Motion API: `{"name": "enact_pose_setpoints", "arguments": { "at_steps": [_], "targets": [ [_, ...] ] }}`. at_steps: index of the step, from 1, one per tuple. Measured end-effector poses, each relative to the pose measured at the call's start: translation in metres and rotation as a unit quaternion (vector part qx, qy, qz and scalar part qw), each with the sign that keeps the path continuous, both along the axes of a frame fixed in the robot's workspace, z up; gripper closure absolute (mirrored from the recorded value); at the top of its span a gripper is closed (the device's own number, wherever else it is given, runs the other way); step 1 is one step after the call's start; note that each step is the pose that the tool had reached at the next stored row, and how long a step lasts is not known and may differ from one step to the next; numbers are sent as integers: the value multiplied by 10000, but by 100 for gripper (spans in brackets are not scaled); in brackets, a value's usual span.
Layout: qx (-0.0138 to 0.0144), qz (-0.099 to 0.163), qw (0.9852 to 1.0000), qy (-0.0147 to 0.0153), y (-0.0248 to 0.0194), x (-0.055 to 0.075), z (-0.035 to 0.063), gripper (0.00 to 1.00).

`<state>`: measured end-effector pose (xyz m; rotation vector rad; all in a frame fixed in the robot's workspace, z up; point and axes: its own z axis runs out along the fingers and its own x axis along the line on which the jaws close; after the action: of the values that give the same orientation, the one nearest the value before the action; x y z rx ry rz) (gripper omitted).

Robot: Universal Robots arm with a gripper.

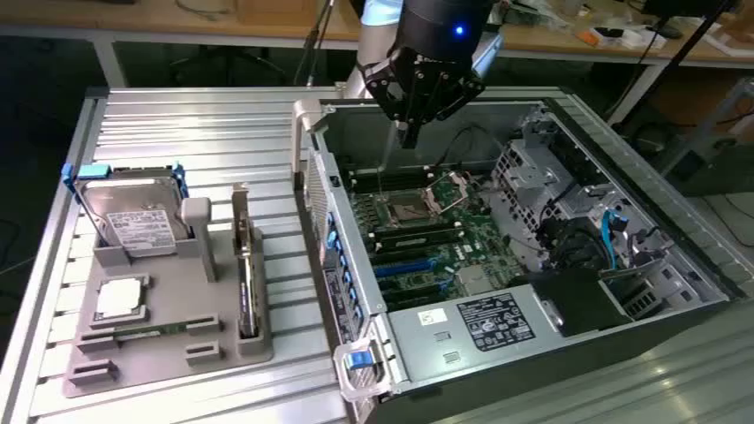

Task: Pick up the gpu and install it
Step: 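Reach for the gpu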

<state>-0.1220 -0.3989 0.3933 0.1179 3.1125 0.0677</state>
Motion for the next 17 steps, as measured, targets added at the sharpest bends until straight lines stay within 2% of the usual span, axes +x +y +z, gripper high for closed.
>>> {"name": "enact_pose_setpoints", "arguments": {
  "at_steps": [13, 17],
  "targets": [
    [0, 0, 10000, 0, 0, -2, 0, 89],
    [0, 0, 10000, 0, 0, -40, 0, 89]
  ]
}}
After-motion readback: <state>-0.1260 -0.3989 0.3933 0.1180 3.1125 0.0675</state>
